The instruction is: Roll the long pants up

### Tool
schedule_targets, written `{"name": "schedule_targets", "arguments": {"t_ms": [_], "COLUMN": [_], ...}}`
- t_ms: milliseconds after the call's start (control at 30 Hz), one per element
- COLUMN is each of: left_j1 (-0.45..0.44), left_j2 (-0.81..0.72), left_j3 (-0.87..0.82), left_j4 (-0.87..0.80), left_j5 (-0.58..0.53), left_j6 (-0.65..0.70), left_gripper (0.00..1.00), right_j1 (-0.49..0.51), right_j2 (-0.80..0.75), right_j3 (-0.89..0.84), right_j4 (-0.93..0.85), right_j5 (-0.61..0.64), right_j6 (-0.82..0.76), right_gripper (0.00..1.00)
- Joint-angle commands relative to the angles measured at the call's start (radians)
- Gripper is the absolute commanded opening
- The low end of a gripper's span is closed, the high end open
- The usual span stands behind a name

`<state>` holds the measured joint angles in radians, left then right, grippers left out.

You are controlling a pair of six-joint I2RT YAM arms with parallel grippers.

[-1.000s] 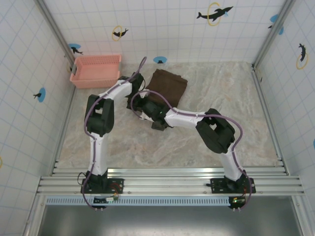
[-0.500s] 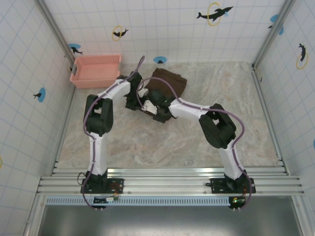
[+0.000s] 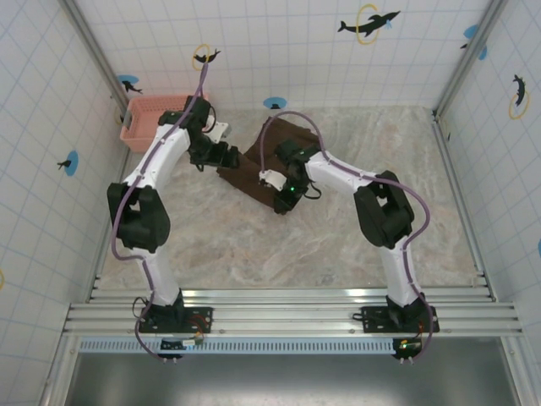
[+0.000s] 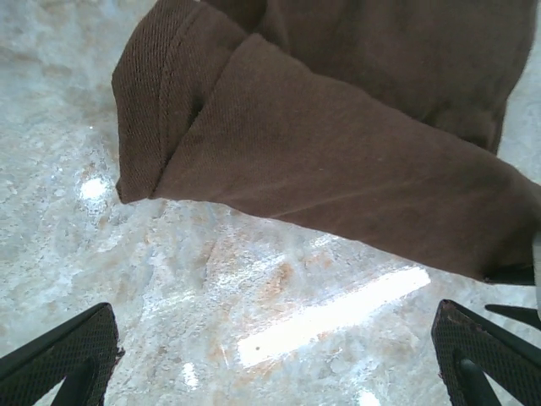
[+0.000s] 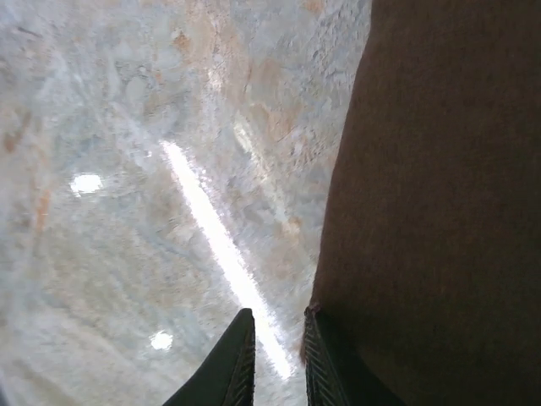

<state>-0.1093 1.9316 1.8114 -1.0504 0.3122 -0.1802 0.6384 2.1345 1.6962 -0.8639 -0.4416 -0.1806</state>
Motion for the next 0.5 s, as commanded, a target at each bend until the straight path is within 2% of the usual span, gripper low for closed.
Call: {"name": "schedule_targets", "arguments": {"t_ms": [0, 67, 167, 200, 267, 300, 367, 400, 433, 467], "left_j1": [-0.003, -0.003, -0.001, -0.001, -0.002, -0.002, -0.003, -0.003, -0.003, -0.003], "left_j2": [0.0, 0.004, 0.019, 0.024, 0.033, 0.04, 0.055, 0.065, 0.076, 0.086], "left_j3": [-0.02, -0.041, -0.071, -0.085, -0.113, -0.124, -0.13, -0.125, -0.117, -0.107], "left_j4": [-0.021, -0.001, 0.028, 0.039, 0.067, 0.081, 0.095, 0.102, 0.103, 0.104], "left_j5": [0.023, 0.029, 0.051, 0.059, 0.072, 0.081, 0.088, 0.096, 0.103, 0.106], "left_j6": [0.013, 0.0, -0.024, -0.029, -0.039, -0.041, -0.052, -0.056, -0.061, -0.063], "left_gripper": [0.98, 0.97, 0.98, 0.97, 0.97, 0.97, 0.97, 0.97, 0.98, 0.97], "right_j1": [-0.007, -0.005, 0.011, 0.017, 0.054, 0.093, 0.19, 0.253, 0.301, 0.323], "right_j2": [-0.026, -0.048, -0.119, -0.149, -0.219, -0.265, -0.36, -0.406, -0.448, -0.473], "right_j3": [-0.023, -0.026, -0.054, -0.066, -0.089, -0.112, -0.184, -0.244, -0.315, -0.364], "right_j4": [-0.028, -0.024, -0.006, -0.003, -0.003, 0.013, 0.095, 0.22, 0.389, 0.524], "right_j5": [-0.063, -0.037, 0.061, 0.109, 0.307, 0.495, 0.829, 1.06, 1.224, 1.277], "right_j6": [0.038, 0.034, 0.032, 0.034, -0.002, -0.027, -0.139, -0.225, -0.34, -0.432], "right_gripper": [0.32, 0.41, 0.57, 0.59, 0.63, 0.64, 0.77, 0.84, 0.94, 0.98]}}
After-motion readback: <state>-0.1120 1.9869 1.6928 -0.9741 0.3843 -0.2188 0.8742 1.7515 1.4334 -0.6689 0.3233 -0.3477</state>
